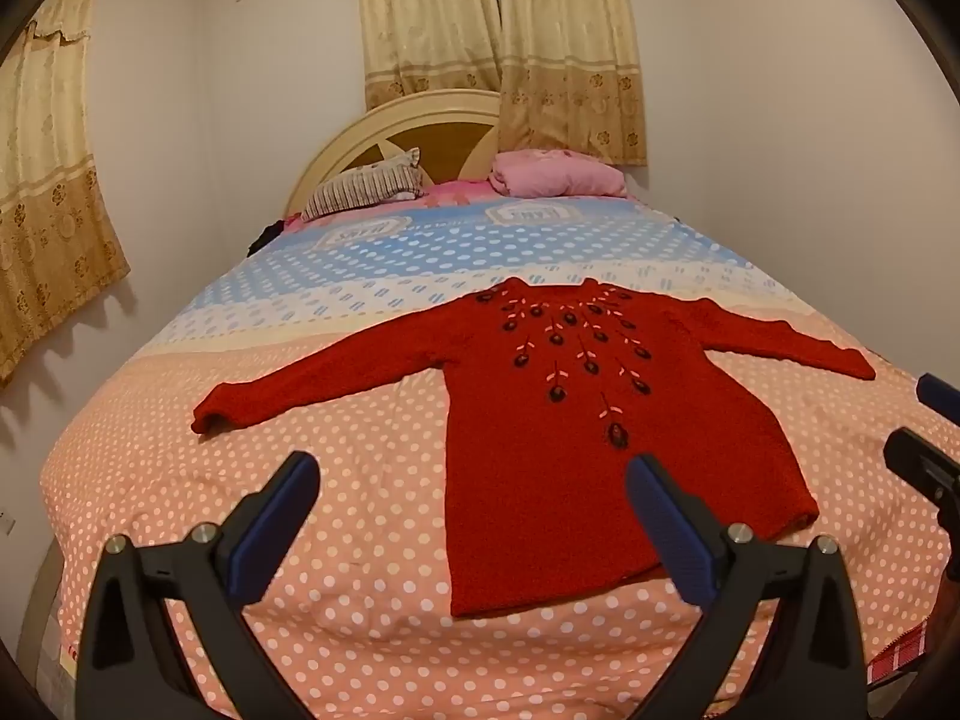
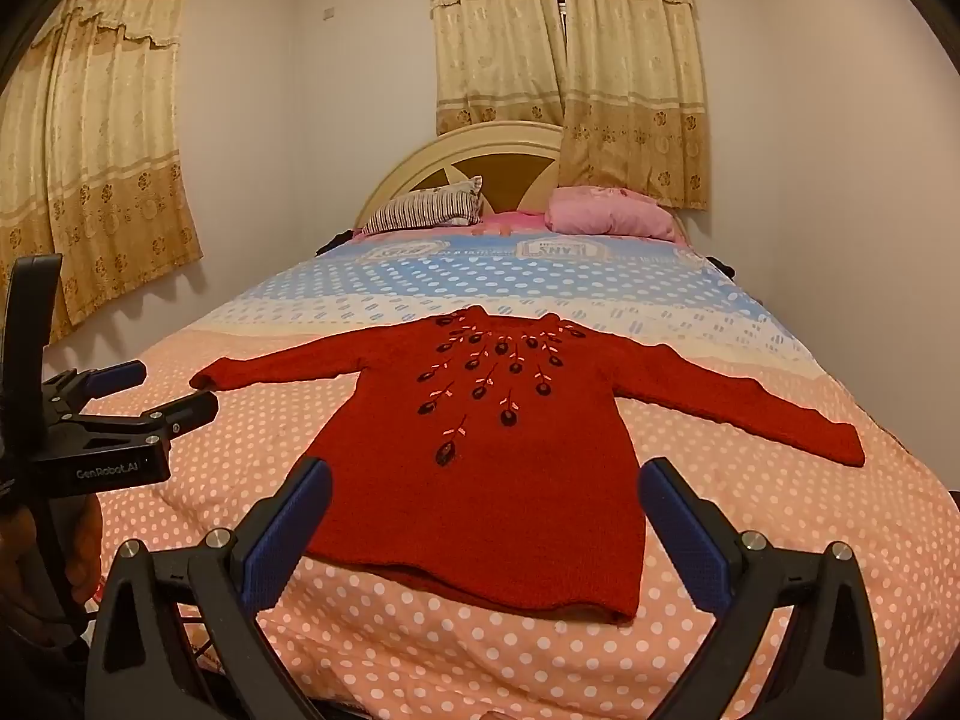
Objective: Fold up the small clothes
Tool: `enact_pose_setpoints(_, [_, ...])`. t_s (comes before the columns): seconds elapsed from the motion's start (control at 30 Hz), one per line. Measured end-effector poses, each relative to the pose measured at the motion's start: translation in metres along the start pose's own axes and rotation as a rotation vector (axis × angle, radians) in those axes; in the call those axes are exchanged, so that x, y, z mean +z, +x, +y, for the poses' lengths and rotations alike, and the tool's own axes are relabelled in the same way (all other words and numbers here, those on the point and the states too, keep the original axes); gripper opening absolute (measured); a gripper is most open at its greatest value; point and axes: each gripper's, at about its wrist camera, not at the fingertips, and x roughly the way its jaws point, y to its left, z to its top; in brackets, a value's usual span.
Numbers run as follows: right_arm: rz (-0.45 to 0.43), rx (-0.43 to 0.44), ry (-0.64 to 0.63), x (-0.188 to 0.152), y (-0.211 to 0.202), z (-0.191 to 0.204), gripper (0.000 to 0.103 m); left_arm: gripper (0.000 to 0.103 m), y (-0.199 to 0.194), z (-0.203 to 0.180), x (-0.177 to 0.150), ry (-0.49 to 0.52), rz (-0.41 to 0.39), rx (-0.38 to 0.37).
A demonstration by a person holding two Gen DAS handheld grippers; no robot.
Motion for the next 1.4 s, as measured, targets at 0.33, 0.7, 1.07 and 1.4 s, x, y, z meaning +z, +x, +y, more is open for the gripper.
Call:
enact_pose_setpoints(0.33, [0.001, -0.003, 0.004, 0.0004, -0.0001, -0.0001, 0.102, 0.103, 0.0029, 0.0056, -0.0026, -0.001, 0.007, -0.002])
enact_pose_setpoints(0.7, [0.005, -0.003, 0.007, -0.0007, 0.0009, -0.0019, 0.102, 0.103, 0.0056, 0.0043, -0.0033, 0.002, 0.013, 0.000])
enact_pose_setpoints(1.07, [0.005, -0.001, 0.008, -0.0003, 0.0010, -0.0030, 0.102, 0.103, 0.0059, 0.0034, -0.0032, 0.002, 0.013, -0.001])
enact_pose_setpoints(1.4, [0.005, 0.000, 0.007, -0.0007, 0.0009, -0.0024, 0.102, 0.103, 0.0059, 0.0033, -0.0027, 0.001, 0.013, 0.000])
